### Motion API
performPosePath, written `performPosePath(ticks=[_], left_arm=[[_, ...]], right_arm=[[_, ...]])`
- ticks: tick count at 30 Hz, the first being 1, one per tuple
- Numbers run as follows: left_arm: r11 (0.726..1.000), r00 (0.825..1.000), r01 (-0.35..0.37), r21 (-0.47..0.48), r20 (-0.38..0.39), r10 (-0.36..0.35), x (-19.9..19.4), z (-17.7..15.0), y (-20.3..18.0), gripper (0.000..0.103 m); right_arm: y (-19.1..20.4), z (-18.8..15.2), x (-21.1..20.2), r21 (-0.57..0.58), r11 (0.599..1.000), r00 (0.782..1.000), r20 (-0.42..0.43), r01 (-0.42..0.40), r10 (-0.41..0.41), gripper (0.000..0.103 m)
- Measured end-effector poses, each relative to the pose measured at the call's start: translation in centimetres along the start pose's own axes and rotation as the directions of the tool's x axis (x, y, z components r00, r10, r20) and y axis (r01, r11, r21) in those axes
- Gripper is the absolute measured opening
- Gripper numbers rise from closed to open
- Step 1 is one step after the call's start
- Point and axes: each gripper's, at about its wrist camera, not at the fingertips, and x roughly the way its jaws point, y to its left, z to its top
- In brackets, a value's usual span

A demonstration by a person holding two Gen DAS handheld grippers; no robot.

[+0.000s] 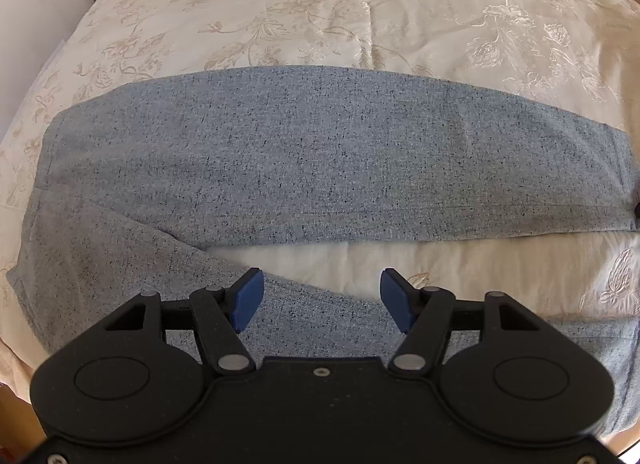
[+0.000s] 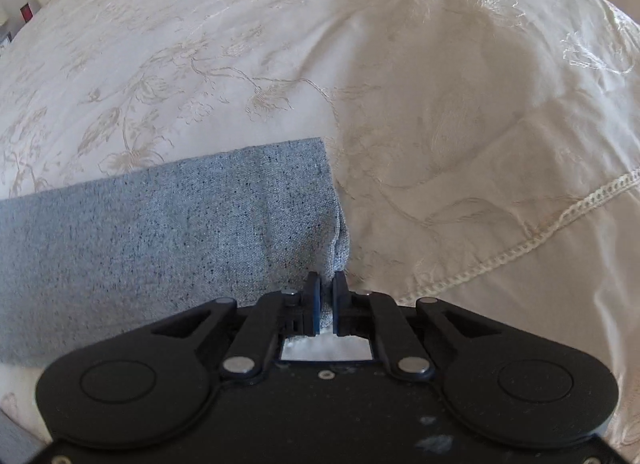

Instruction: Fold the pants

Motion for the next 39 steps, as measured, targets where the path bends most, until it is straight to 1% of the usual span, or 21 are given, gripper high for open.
performPosePath(ticks=[4,6,7,9,12,16,19,22,26,31,35,39], left_arm=[[1.0,1.0,-0.008,0.025,0.005,0.008,-0.1,-0.1,-0.2,0.068],[0.999,1.0,-0.006,0.04,0.013,0.006,-0.4,-0.3,-0.3,0.068],[0.999,1.0,-0.004,0.051,0.02,0.003,-0.6,-0.6,-0.3,0.068],[0.997,1.0,-0.003,0.073,0.029,0.001,-0.9,-1.1,-0.4,0.068],[0.995,1.0,0.015,0.094,0.021,-0.017,-1.3,-2.1,-0.3,0.068],[0.994,0.999,0.049,0.096,0.008,-0.05,-1.9,-3.7,0.0,0.068],[0.992,0.999,0.052,0.113,0.0,-0.052,-2.3,-5.2,0.0,0.068],[0.99,0.999,0.052,0.133,0.001,-0.053,-2.9,-6.6,0.0,0.068],[0.988,0.998,0.066,0.142,0.009,-0.068,-3.9,-8.3,0.3,0.068],[0.982,0.994,0.1,0.158,0.021,-0.105,-4.9,-10.1,1.3,0.068],[0.976,0.993,0.104,0.192,0.038,-0.113,-5.5,-11.9,2.3,0.068],[0.975,0.992,0.116,0.187,0.035,-0.125,-6.2,-13.9,4.1,0.068]], right_arm=[[0.4,-0.5,0.7,-0.021,0.999,1.0,-0.005,0.03,-0.03,0.005],[0.5,-0.3,0.7,-0.01,0.999,0.999,-0.009,0.031,-0.031,0.01],[0.5,-0.2,0.3,0.002,1.0,0.999,-0.007,0.031,-0.031,0.01],[0.4,-0.2,-1.0,0.022,1.0,0.999,0.025,0.021,-0.021,0.021],[0.7,-1.2,-3.8,0.003,1.0,0.997,0.082,-0.012,0.012,0.024],[1.6,-4.1,-7.8,-0.025,0.997,0.989,0.129,-0.07,0.073,0.025],[2.9,-7.1,-10.1,-0.046,0.994,0.984,0.141,-0.1,0.106,0.026],[4.0,-10.0,-12.2,-0.067,0.99,0.982,0.134,-0.123,0.131,0.027],[5.3,-13.6,-13.8,-0.058,0.987,0.982,0.107,-0.152,0.158,0.028],[6.2,-17.5,-15.8,-0.019,0.992,0.989,0.077,-0.127,0.129,0.028],[6.7,-20.6,-17.0,0.025,0.994,0.994,0.047,-0.102,0.1,0.028],[5.9,-23.8,-17.2,0.113,0.99,0.997,0.03,-0.08,0.077,0.028]])
